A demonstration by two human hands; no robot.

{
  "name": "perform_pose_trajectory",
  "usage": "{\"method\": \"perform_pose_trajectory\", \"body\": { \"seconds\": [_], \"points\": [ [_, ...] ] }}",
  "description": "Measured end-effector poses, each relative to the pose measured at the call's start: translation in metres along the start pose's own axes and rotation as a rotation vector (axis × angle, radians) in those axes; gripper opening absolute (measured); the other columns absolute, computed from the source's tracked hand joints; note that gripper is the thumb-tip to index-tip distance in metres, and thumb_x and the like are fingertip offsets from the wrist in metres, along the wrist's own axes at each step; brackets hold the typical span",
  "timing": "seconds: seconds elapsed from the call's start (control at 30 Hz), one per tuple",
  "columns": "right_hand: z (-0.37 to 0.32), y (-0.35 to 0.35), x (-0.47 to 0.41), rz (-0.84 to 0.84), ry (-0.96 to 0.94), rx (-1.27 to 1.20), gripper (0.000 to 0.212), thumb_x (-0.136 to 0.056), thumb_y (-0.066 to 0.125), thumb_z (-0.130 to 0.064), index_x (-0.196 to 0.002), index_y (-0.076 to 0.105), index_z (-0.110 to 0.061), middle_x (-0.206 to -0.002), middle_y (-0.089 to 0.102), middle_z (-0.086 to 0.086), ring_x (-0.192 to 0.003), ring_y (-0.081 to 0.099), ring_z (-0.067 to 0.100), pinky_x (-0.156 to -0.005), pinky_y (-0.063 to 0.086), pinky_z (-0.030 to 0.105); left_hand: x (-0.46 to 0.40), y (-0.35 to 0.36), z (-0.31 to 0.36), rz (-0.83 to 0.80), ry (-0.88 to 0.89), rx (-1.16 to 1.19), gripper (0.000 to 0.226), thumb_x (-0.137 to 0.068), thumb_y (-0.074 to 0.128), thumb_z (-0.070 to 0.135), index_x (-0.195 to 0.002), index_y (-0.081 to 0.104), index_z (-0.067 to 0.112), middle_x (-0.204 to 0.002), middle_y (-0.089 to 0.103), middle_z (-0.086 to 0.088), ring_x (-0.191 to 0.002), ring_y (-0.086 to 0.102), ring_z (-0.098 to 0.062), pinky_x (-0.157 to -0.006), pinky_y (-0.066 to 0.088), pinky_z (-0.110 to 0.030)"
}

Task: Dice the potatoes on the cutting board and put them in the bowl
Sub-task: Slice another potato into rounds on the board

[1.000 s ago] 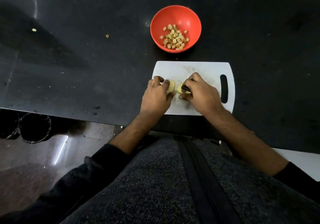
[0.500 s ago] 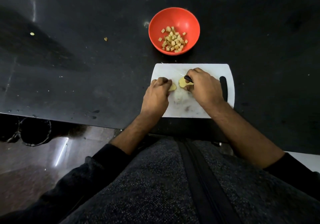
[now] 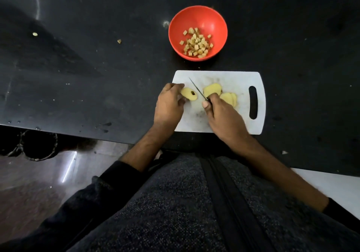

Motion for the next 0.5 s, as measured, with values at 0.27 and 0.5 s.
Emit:
{"method": "perform_pose_trajectory", "body": {
  "seconds": [0.27, 0.5],
  "points": [
    [-0.002, 0.012, 0.008, -0.071, -0.010, 0.033, 0.019, -0.105, 0.035, -0.027, -0.103, 0.045, -0.010, -0.075, 0.055, 0.003, -0.063, 0.057, 0.025, -0.053, 0.041, 0.036, 0.003, 0.010, 0.016, -0.093, 0.038, -0.015, 0.055, -0.092, 0.070, 0.027, -0.140, 0.055, 0.003, -0.144, 0.053, -0.010, -0.133, 0.049, -0.023, -0.112, 0.041, -0.033],
    [-0.012, 0.016, 0.004, -0.048, -0.031, -0.004, 0.018, -0.101, 0.043, -0.018, -0.115, 0.046, -0.006, -0.098, 0.055, 0.014, -0.074, 0.057, 0.027, -0.063, 0.049, 0.043, 0.002, 0.012, 0.019, -0.079, 0.064, -0.035, 0.047, -0.087, 0.076, 0.019, -0.130, 0.063, 0.005, -0.129, 0.062, -0.008, -0.111, 0.061, -0.025, -0.096, 0.050, -0.034]
  ]
}}
Point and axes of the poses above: each hand's wrist, its own x-axis away from the middle knuckle, its own y-axis out of the palm, z = x × y, the point moved 8 cm from there along -x, towards the middle knuckle
